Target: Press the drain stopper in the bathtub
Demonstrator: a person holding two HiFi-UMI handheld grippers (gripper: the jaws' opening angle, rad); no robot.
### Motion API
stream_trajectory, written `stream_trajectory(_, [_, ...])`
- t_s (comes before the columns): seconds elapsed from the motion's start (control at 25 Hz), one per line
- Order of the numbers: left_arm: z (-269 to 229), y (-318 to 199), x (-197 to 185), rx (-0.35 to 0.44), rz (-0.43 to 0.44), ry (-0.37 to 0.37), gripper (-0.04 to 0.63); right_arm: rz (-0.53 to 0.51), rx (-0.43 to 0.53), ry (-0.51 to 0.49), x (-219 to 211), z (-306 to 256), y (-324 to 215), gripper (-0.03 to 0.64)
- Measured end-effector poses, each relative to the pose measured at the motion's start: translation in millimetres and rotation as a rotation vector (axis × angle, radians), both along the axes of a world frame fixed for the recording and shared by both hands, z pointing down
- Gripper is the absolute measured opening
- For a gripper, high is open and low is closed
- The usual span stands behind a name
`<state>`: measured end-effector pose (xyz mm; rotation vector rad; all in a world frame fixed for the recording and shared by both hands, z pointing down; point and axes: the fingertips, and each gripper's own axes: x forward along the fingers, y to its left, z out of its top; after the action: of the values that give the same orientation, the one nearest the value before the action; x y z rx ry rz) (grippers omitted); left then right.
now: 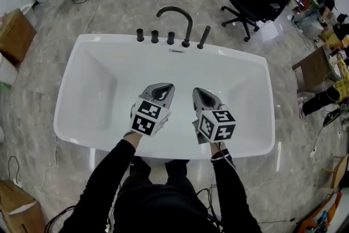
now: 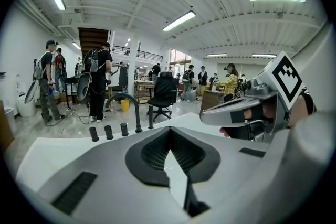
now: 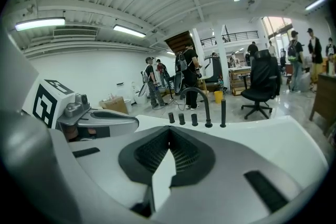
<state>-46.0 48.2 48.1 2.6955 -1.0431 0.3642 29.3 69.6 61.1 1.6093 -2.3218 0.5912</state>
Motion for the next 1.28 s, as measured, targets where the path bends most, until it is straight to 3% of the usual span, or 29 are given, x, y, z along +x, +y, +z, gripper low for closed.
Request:
stream_trajectory(0.76, [-4,20,-12,0.028,-0.011,0.014,0.003,-0.017,0.057,0.007,-18,-13,14,0.002])
stream_trajectory(1.28, [-17,18,-20,0.015,-0.02,0.053,0.004,-0.021,0.099,0.076,-26,-19,15,0.002])
